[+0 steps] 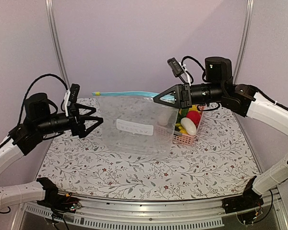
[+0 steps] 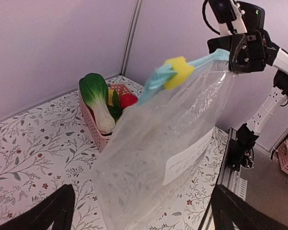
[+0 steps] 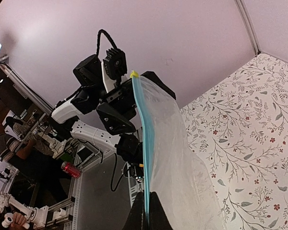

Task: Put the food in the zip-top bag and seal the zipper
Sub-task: Pass from the right arm to the left

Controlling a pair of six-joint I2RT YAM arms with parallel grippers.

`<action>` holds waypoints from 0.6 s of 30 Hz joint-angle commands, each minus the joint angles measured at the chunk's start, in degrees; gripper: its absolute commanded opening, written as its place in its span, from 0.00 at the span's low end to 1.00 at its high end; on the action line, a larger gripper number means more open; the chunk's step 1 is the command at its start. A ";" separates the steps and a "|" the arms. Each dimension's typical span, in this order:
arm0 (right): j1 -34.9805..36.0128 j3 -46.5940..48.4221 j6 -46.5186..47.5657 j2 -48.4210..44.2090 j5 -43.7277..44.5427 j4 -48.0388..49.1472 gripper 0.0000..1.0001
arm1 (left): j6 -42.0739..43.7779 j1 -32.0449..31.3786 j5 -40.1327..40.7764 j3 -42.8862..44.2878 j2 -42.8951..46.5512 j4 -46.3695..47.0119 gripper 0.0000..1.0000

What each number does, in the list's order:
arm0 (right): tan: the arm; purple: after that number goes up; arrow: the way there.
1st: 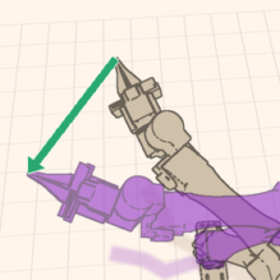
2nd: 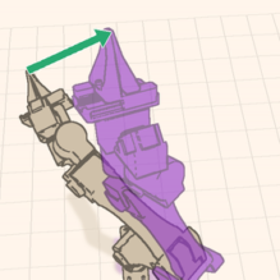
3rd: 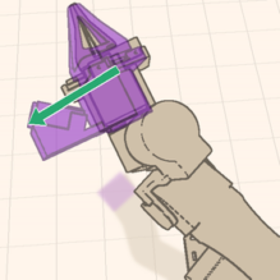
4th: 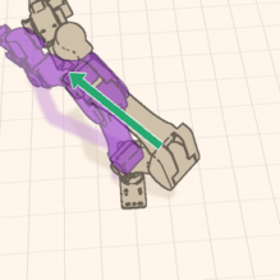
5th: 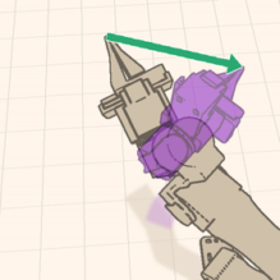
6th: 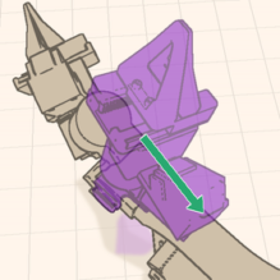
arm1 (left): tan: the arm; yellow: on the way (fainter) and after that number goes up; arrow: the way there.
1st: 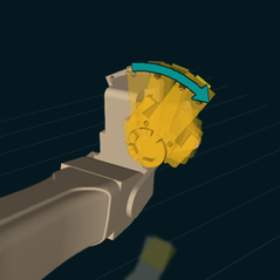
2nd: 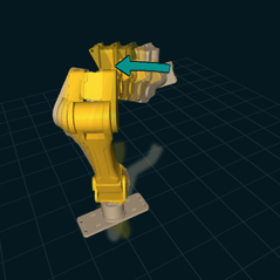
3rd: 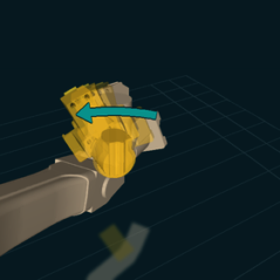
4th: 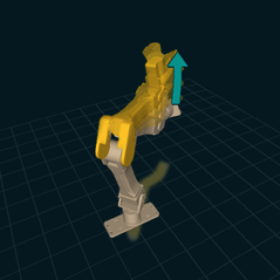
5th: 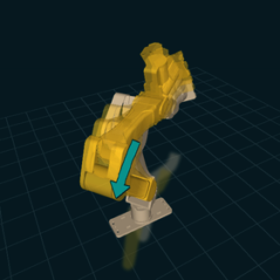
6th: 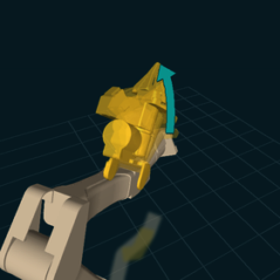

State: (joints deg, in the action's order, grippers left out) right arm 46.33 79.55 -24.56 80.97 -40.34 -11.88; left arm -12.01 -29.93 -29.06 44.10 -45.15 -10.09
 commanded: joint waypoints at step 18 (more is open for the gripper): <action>-0.32 -3.89 -3.89 -3.44 -8.10 4.11 0.00 | 2.85 1.89 -15.59 6.68 -2.40 2.70 0.60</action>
State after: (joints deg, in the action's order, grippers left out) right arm 46.33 76.64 -27.75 78.78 -47.22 -8.95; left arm -9.85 -28.80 -39.79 49.36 -47.27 -6.35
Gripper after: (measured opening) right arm 0.008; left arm 0.663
